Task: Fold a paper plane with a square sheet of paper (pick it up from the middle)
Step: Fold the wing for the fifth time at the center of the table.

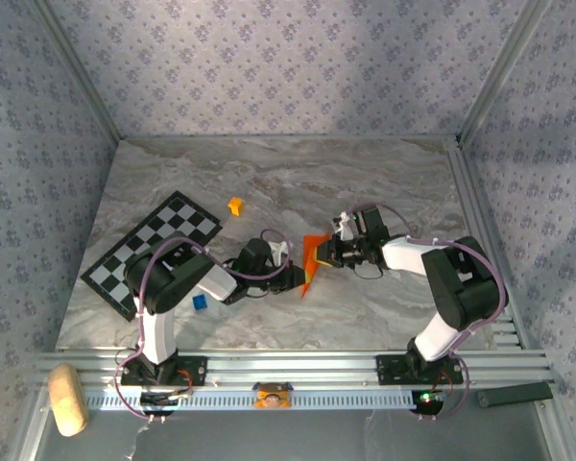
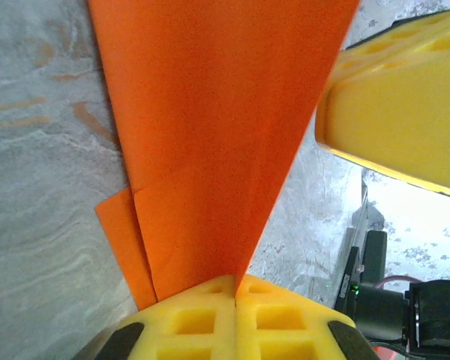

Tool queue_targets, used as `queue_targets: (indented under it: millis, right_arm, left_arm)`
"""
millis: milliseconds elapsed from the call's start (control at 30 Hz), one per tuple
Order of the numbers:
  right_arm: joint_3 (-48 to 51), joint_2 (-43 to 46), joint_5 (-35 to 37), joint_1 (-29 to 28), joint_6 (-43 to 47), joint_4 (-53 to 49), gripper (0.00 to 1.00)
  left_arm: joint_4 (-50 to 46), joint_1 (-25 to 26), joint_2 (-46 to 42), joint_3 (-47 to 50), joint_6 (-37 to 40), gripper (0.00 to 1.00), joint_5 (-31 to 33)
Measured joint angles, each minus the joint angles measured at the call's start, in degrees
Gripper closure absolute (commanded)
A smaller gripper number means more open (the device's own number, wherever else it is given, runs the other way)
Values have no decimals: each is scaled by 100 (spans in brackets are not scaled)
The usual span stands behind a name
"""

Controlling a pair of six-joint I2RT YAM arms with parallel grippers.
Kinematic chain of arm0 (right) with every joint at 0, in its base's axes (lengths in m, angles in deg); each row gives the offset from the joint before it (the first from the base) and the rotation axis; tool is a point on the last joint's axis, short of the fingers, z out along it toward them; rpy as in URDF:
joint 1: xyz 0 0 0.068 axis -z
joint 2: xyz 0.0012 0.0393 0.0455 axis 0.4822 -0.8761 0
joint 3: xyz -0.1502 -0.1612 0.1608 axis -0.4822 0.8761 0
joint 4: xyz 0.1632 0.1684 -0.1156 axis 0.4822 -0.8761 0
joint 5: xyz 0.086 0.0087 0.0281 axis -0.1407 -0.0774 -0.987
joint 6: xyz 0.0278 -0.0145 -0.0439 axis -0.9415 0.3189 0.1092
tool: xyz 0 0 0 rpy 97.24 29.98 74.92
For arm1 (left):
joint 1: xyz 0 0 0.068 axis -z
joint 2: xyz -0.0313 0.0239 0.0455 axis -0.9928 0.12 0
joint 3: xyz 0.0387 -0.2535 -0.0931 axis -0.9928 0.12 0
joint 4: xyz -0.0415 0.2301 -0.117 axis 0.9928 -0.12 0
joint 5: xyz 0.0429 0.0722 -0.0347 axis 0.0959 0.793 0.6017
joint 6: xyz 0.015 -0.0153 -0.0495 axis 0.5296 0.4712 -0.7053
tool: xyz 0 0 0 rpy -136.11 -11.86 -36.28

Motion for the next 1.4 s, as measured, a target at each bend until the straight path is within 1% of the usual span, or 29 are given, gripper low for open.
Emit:
queue_targets:
  millis: [167, 633, 1400]
  right_arm:
    - [0, -118, -107, -2, 24, 68, 93]
    - [-9, -463, -111, 42, 39, 221, 93]
    - [-173, -695, -116, 83, 39, 278, 92]
  left_arm:
    - [42, -4, 22, 2, -81, 100, 0]
    - [17, -35, 20, 13, -214, 100, 72]
    - [-234, -35, -42, -11, -317, 100, 212]
